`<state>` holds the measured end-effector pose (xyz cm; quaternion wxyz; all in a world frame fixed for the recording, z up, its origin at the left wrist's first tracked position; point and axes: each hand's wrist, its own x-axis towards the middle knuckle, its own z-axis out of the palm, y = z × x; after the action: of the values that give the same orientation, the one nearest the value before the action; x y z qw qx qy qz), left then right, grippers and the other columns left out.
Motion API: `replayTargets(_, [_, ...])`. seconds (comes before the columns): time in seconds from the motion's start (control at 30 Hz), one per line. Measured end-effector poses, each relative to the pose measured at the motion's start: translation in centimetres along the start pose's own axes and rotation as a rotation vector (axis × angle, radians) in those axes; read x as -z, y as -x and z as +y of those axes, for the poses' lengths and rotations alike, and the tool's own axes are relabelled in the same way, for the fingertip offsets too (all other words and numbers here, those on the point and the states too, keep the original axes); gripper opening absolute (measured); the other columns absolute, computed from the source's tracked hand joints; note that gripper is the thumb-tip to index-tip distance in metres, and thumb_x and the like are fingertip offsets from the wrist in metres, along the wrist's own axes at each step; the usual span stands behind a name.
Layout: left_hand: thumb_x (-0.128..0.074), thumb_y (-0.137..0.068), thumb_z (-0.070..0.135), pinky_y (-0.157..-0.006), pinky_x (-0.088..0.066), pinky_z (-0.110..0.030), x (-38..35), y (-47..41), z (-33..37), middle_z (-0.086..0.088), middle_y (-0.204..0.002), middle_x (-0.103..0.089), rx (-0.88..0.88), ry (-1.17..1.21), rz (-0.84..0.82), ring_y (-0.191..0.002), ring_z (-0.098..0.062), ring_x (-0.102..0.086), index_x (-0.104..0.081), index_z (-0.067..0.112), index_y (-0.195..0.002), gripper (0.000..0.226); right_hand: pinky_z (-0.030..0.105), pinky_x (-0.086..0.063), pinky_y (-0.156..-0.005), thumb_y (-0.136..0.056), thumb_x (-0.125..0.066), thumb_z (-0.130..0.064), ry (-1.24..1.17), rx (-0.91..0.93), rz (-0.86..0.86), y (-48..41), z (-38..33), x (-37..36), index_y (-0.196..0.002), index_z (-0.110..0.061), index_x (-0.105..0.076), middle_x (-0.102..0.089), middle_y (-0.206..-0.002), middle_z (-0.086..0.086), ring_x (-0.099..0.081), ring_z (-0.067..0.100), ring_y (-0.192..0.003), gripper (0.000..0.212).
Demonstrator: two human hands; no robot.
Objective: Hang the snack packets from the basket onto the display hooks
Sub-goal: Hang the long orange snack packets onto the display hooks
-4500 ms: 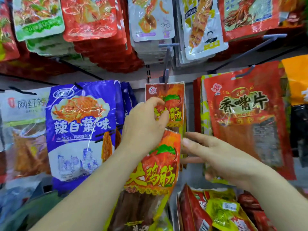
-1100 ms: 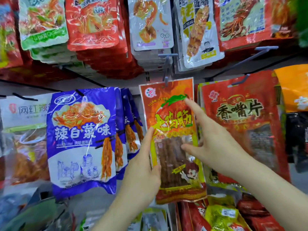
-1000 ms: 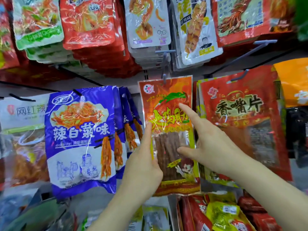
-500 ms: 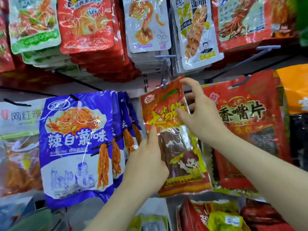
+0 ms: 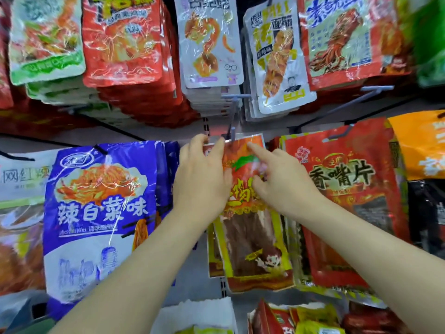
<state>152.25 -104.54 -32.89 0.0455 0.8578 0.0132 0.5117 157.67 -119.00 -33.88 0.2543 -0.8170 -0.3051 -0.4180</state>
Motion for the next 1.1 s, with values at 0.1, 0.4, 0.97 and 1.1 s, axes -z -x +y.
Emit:
replayTargets(0.1, [-0.058,-0.088,0.025,-0.108,-0.032,-0.043,-0.9,-0.2,-0.2,-0.010,-0.152,-0.026,-0.056,-0.156,-0.008,-0.137,-0.030,-0.021,-0.046,0.018,-0.138,0.052,0.039,-0.046,-0.082,-0.086,-0.053,-0.022,0.111,-0.040,-0.156,-0.3,-0.2,0.2,-0.145,-0.027,-0.037,-0.044,-0.093,0.004,-0.056,0.038,-0.098,0.061])
replayTargets(0.4, [-0.059,-0.089,0.020,-0.114,-0.026,-0.039,-4.4,3.1,-1.0,-0.001,-0.157,-0.017,-0.041,0.002,-0.240,-0.141,-0.027,-0.016,-0.027,0.024,-0.149,0.068,0.031,-0.055,-0.087,-0.092,-0.052,-0.010,-0.613,-0.273,-0.281,0.7,-0.3,-0.9,-0.139,-0.030,-0.049,-0.056,-0.133,-0.005,-0.062,0.018,-0.109,0.051])
replayTargets(0.97, [-0.055,-0.087,0.006,-0.097,-0.049,-0.044,-6.0,1.7,-1.3,-0.004,-0.141,-0.048,0.216,0.266,-0.470,-0.121,-0.029,-0.051,-0.025,0.026,-0.150,0.073,0.052,-0.049,-0.097,-0.100,-0.048,-0.027,-0.818,-0.525,-0.414,1.3,0.0,-3.4,-0.150,-0.038,-0.026,-0.046,-0.145,0.011,-0.053,0.033,-0.124,0.055])
replayTargets(1.1, [-0.050,-0.089,0.001,-0.069,-0.050,-0.021,-5.0,3.3,-2.0,0.004,-0.123,-0.058,0.340,0.482,-0.354,-0.093,-0.012,-0.057,-0.034,0.031,-0.146,0.066,0.032,-0.056,-0.076,-0.100,-0.051,-0.025,-0.979,-0.540,-0.410,3.0,1.1,-1.2,-0.139,-0.035,-0.043,-0.059,-0.127,-0.001,-0.064,0.013,-0.097,0.041])
